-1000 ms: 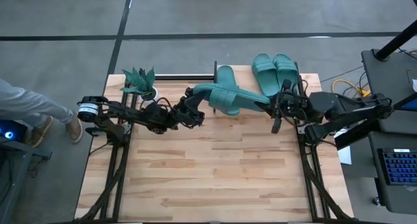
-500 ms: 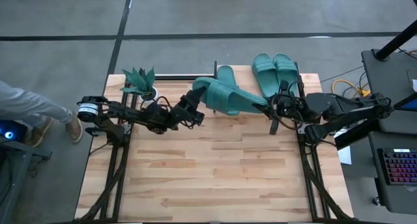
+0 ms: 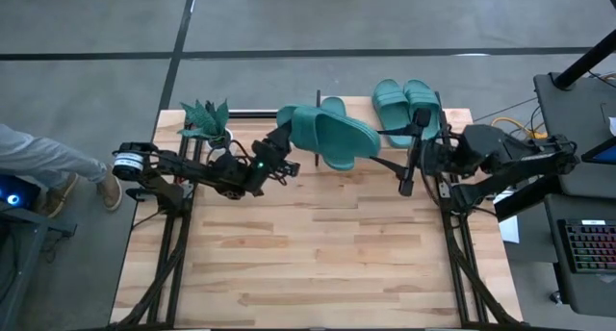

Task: Pick and place slides into the shelf
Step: Put the green slipper on the shelf

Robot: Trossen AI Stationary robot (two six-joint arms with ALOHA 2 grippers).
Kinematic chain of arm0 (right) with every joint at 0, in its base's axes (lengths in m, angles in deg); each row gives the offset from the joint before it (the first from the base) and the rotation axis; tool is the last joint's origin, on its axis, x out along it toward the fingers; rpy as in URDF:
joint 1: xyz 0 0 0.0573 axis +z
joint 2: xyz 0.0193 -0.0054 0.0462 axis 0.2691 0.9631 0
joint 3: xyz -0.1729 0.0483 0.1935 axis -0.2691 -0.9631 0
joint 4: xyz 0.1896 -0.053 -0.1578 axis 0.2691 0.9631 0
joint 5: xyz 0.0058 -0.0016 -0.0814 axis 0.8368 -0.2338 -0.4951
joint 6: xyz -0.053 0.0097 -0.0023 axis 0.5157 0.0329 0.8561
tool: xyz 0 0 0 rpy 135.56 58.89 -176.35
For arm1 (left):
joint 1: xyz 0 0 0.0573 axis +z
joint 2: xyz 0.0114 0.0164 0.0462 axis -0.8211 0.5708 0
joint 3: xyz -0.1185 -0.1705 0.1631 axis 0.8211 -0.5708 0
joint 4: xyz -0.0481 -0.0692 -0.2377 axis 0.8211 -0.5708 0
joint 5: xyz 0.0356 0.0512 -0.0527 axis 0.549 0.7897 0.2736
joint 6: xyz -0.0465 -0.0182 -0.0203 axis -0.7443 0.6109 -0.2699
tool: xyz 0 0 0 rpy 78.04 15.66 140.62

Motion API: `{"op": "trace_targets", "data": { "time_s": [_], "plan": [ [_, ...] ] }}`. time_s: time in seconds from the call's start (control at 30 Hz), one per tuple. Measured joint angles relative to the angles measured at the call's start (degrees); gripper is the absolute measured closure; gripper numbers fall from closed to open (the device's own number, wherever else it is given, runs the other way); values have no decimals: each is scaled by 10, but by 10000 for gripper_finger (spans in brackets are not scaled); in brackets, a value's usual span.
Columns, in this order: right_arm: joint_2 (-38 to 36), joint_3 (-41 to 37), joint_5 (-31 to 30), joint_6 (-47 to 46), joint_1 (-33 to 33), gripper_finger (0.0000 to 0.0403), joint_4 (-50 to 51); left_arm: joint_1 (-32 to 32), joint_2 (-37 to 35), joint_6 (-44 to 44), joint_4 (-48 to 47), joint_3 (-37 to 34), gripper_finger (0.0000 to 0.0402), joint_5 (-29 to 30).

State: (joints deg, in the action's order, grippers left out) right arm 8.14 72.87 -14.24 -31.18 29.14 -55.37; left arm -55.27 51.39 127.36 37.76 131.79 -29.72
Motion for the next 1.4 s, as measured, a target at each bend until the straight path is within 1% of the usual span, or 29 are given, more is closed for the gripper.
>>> {"op": "trace_targets", "data": {
  "time_s": [0.13,0.23,0.33,0.4,0.5,0.57,0.63,0.73,0.87,0.93,1.0,1.07,1.13,1.27,1.4],
  "plan": [
    [25,29,-12,78,1,156,0,3,-1,-32,-4,-6,382,68],
    [48,48,-36,134,2,160,4,5,-1,-30,-14,-13,383,86],
    [67,67,-43,166,1,164,7,9,-1,-35,-9,-15,383,87],
    [80,77,-45,186,1,166,23,13,-10,-39,-8,-19,383,95],
    [103,82,-45,214,2,164,67,14,-21,-38,-7,-20,383,125],
    [120,82,-58,250,1,162,91,13,-33,-41,-24,-20,383,140],
    [140,79,-93,291,1,161,103,13,-48,-67,-59,-19,383,147],
    [178,79,-166,347,1,163,98,13,-72,-131,-140,-19,383,157],
    [223,77,-274,404,0,169,50,11,-106,-241,-279,-18,383,158],
    [240,78,-299,431,-1,172,25,11,-123,-287,-327,-18,383,152],
    [248,78,-300,454,-5,172,27,11,-136,-320,-351,-18,383,145],
    [258,79,-300,465,-10,172,22,11,-146,-340,-354,-18,383,137],
    [259,79,-302,466,-18,173,23,7,-153,-341,-355,-18,383,136],
    [254,79,-315,458,-33,173,-8,-4,-166,-348,-382,-18,383,133],
    [248,80,-302,466,-39,173,-20,-5,-166,-369,-405,-18,383,131]
  ]
}}
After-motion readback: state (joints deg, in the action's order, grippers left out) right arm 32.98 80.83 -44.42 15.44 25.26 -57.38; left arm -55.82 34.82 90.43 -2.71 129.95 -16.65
